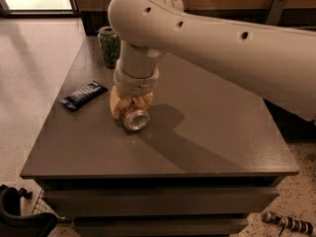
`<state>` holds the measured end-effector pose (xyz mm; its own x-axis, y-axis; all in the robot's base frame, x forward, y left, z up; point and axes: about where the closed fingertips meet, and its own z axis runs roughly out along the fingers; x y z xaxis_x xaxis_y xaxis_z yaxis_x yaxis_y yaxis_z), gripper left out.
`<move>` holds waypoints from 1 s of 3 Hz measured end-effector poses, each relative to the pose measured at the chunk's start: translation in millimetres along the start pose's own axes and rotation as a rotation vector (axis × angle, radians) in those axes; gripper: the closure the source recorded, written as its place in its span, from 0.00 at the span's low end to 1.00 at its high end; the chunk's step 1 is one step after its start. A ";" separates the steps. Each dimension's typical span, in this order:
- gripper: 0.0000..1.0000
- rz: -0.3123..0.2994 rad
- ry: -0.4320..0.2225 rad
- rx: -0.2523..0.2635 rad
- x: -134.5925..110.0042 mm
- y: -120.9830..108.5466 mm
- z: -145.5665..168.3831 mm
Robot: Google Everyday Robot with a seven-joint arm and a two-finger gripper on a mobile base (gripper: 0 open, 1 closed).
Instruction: Place orange can upright
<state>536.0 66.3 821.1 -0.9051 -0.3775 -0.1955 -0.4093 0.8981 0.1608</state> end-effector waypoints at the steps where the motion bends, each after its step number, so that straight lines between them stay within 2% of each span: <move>1: 1.00 0.023 -0.061 0.002 -2.2 -11.5 -8.9; 2: 1.00 0.056 -0.204 0.004 -4.5 -34.2 -30.2; 3: 1.00 0.079 -0.374 -0.001 -6.6 -58.8 -57.6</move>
Offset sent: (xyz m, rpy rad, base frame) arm 0.0290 -0.0806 0.0595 0.1875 -0.3727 -0.1816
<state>559.4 3.0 868.7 -0.8293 -0.1987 -0.5222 -0.3405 0.9207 0.1905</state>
